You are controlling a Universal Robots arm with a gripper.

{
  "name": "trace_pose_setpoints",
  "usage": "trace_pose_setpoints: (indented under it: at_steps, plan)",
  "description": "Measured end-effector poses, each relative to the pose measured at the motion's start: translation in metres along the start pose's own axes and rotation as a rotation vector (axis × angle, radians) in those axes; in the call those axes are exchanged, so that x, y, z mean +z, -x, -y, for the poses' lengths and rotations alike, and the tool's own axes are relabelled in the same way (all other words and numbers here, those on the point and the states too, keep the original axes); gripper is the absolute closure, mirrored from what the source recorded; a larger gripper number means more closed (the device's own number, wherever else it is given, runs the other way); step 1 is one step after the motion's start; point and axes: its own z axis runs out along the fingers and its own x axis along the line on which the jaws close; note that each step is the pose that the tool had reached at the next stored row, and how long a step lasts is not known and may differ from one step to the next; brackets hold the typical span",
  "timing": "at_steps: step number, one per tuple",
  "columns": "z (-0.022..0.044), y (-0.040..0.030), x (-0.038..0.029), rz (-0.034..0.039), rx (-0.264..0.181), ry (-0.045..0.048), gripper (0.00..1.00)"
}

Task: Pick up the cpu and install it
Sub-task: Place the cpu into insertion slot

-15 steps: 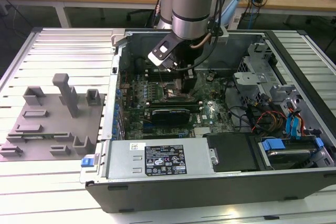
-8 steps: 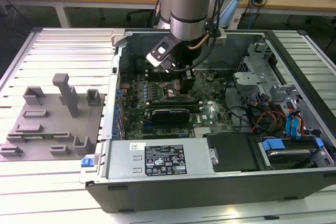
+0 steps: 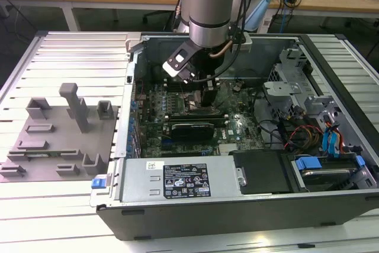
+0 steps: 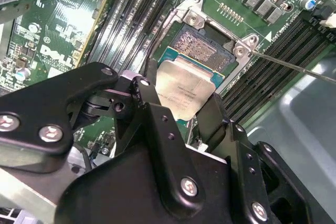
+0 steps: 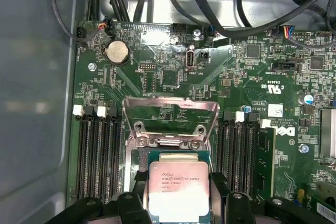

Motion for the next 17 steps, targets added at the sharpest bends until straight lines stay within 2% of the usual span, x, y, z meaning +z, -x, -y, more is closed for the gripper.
trace_pose_setpoints:
  at_steps: [7, 11, 17]
  plan:
    - [0.003, -0.0053, 0.0031, -0.0002, -0.004, 0.0016, 0.45]
    - [0.0064, -0.0056, 0.0058, 0.0002, -0.004, 0.0015, 0.45]
    - [0.0069, -0.0054, 0.0129, 0.0003, -0.004, 0.0015, 0.45]
